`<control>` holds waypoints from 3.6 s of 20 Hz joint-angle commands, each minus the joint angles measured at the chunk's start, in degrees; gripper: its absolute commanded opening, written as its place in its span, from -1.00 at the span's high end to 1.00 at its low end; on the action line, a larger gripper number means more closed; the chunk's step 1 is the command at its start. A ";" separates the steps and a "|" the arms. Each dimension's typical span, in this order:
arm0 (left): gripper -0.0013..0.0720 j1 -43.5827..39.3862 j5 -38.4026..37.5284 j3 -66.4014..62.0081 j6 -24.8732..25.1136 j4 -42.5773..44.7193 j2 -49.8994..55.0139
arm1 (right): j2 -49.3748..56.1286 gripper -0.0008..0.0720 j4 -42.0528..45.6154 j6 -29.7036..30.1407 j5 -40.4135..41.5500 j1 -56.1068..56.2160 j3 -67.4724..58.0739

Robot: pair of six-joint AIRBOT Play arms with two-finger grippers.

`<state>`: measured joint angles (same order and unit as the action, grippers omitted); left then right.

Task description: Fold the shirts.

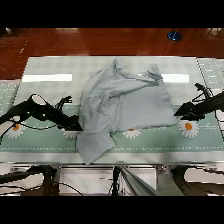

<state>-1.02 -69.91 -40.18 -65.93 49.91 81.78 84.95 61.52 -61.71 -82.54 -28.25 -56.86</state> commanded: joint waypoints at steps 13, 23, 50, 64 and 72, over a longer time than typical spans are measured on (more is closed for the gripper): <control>0.89 0.33 -2.36 -11.98 9.77 -10.56 -6.36 | -6.93 0.93 -37.44 8.46 1.77 -0.15 8.63; 0.89 6.45 11.04 -54.25 1.03 -4.02 -43.71 | -42.12 0.93 -40.72 -5.35 16.02 -0.15 -29.31; 0.89 -2.38 9.99 -38.32 -7.93 12.52 -7.52 | -3.39 0.93 14.19 -21.64 -2.01 17.59 -45.62; 0.87 -2.80 31.85 -39.82 -5.25 10.58 12.55 | 22.64 0.93 3.63 -21.66 19.45 19.89 -45.62; -0.20 7.50 -4.04 -44.57 -5.27 23.52 6.29 | 14.01 -0.20 14.82 -15.02 2.01 15.63 -46.97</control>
<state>0.99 -54.65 -83.13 -71.13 65.19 91.85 103.22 66.63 -79.85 -71.22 -10.57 -103.44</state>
